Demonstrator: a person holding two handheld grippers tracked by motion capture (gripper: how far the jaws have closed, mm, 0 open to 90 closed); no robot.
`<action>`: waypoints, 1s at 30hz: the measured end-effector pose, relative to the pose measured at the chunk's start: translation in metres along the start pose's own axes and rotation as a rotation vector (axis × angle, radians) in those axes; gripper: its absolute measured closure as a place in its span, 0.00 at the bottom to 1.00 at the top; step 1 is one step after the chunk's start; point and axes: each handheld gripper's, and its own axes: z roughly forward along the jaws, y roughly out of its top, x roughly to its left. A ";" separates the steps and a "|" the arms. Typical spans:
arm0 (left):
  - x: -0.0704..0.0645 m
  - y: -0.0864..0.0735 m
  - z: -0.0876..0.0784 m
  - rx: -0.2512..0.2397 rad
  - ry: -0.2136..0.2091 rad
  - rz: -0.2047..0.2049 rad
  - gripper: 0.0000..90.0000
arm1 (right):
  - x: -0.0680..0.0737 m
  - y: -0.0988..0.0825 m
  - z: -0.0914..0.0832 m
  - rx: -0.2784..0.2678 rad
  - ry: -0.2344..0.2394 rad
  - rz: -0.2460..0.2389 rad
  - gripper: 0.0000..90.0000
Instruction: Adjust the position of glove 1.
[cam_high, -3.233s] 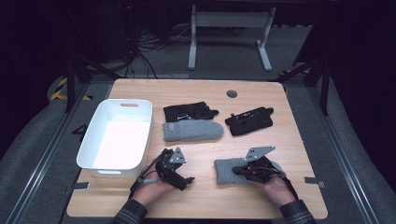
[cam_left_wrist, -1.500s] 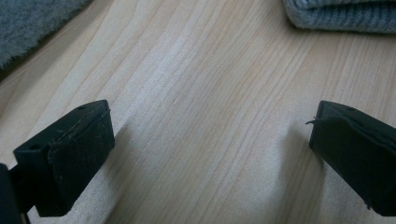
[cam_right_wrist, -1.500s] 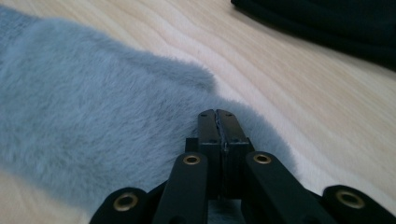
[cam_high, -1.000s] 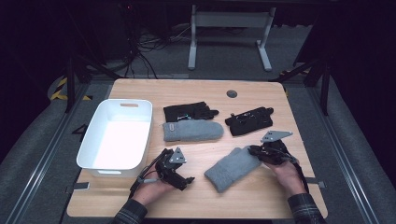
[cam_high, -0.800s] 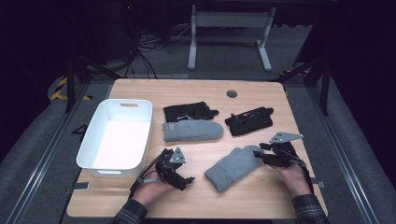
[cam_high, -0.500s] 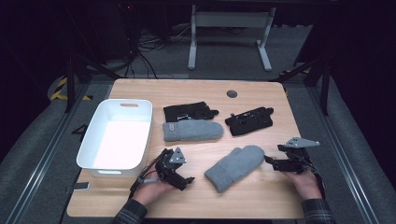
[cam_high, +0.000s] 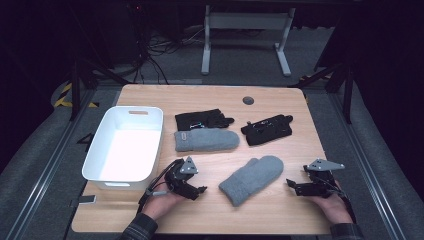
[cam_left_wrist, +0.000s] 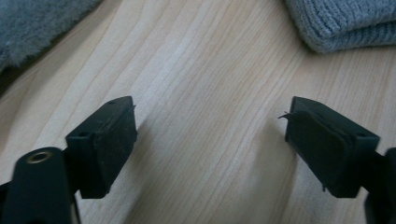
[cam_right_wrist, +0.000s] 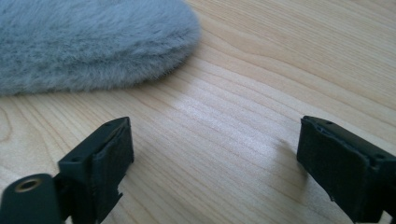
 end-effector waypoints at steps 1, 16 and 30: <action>0.000 0.002 -0.003 -0.006 0.008 0.006 0.27 | -0.001 -0.001 0.001 -0.007 0.009 0.005 0.09; 0.019 0.038 -0.014 -0.008 0.083 -0.151 1.00 | -0.001 -0.001 0.001 -0.004 0.010 0.007 0.09; 0.056 0.070 -0.003 -0.043 0.194 -0.222 1.00 | -0.001 -0.001 0.001 -0.004 0.010 0.006 0.09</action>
